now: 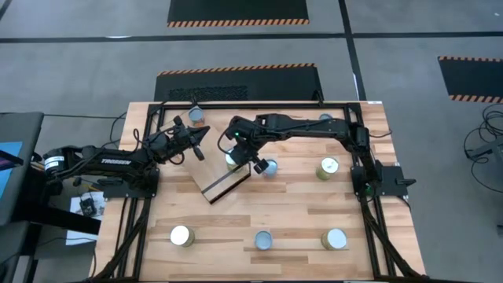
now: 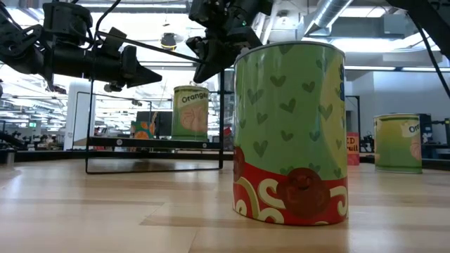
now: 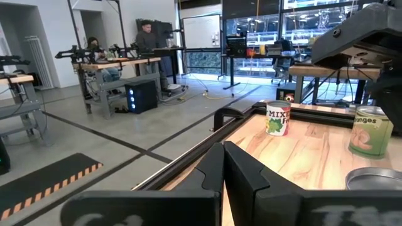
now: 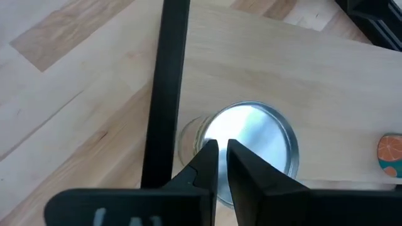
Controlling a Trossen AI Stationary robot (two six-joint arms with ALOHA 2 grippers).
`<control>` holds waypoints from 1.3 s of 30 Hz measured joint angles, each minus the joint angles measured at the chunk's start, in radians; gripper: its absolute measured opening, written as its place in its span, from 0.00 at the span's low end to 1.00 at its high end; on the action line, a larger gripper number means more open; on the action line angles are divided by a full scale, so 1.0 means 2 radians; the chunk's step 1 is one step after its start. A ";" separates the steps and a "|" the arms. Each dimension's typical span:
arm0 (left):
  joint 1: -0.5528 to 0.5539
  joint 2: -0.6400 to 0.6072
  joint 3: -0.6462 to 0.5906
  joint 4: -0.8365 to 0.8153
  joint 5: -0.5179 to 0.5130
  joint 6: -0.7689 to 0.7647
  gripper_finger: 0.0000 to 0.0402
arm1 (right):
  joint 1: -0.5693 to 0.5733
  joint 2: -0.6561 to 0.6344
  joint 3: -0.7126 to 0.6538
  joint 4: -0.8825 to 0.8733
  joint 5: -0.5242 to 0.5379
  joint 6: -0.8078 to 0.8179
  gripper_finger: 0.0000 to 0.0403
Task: Pick and place cans onto a shelf
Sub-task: Put the top large canned oranges on the shelf, then put the canned mixed fruits on the shelf
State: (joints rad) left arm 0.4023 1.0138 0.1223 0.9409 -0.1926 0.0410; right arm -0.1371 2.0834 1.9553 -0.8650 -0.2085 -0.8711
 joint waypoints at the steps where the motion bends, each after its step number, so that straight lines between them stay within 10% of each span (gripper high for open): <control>1: 0.000 0.000 0.000 0.000 0.000 0.000 0.00 | 0.000 0.000 0.000 0.006 0.000 0.000 0.14; 16: 0.000 0.000 0.000 -0.005 0.010 0.006 0.00 | -0.015 -0.071 -0.016 -0.021 0.035 0.050 0.02; 30: 0.000 0.000 0.000 -0.006 0.015 0.007 0.00 | -0.026 -0.287 -0.397 0.302 0.039 0.197 0.01; 39: 0.000 0.000 0.000 -0.008 0.016 0.004 0.00 | -0.053 -0.386 -0.470 0.207 0.085 0.296 0.02</control>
State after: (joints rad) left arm 0.4023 1.0138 0.1223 0.9245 -0.1616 0.0496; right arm -0.2435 1.3108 1.0162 -0.4507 -0.0393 -0.2795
